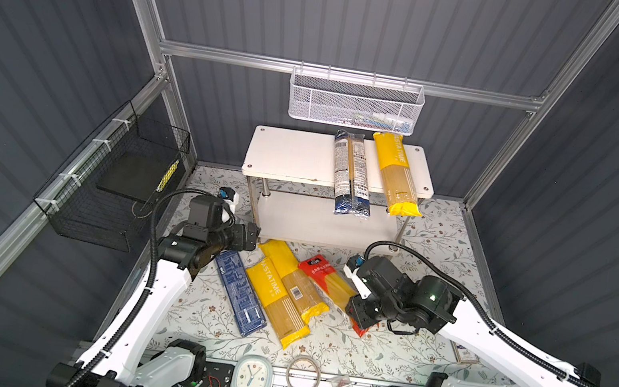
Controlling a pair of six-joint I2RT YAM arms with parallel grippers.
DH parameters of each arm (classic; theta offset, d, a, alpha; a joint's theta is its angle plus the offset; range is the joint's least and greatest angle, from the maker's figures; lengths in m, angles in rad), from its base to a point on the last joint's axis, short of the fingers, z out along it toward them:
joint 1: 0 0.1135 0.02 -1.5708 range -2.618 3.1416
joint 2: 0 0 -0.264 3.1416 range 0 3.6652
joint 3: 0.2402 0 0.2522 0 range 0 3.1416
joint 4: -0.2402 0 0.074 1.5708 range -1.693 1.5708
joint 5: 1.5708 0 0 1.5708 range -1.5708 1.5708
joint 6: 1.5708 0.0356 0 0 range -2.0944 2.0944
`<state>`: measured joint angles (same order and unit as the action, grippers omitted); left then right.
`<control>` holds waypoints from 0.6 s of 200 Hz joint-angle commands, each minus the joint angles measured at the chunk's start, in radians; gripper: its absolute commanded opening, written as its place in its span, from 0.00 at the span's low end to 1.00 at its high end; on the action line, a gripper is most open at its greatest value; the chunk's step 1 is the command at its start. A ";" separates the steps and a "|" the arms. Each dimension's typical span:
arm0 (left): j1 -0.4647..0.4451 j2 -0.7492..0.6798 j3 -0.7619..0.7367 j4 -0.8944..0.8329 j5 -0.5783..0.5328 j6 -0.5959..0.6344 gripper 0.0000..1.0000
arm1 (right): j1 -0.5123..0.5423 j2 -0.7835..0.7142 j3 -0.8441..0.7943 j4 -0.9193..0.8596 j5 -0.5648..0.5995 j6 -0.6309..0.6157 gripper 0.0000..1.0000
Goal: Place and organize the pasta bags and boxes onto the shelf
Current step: 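Lift the red spaghetti bag upright with the right gripper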
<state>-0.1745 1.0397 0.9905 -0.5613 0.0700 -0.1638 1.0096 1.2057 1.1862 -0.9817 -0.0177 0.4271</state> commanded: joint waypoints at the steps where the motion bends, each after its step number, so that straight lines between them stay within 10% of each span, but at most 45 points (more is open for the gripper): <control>1: 0.010 -0.003 0.027 -0.029 -0.003 0.018 1.00 | 0.013 -0.010 0.089 0.054 -0.057 -0.031 0.19; 120: 0.017 0.006 0.013 -0.035 0.013 0.015 1.00 | 0.030 0.091 0.486 0.003 -0.103 -0.099 0.16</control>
<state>-0.1635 1.0428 0.9905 -0.5625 0.0753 -0.1638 1.0351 1.3056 1.5673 -1.0420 -0.1101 0.3626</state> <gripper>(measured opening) 0.997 0.275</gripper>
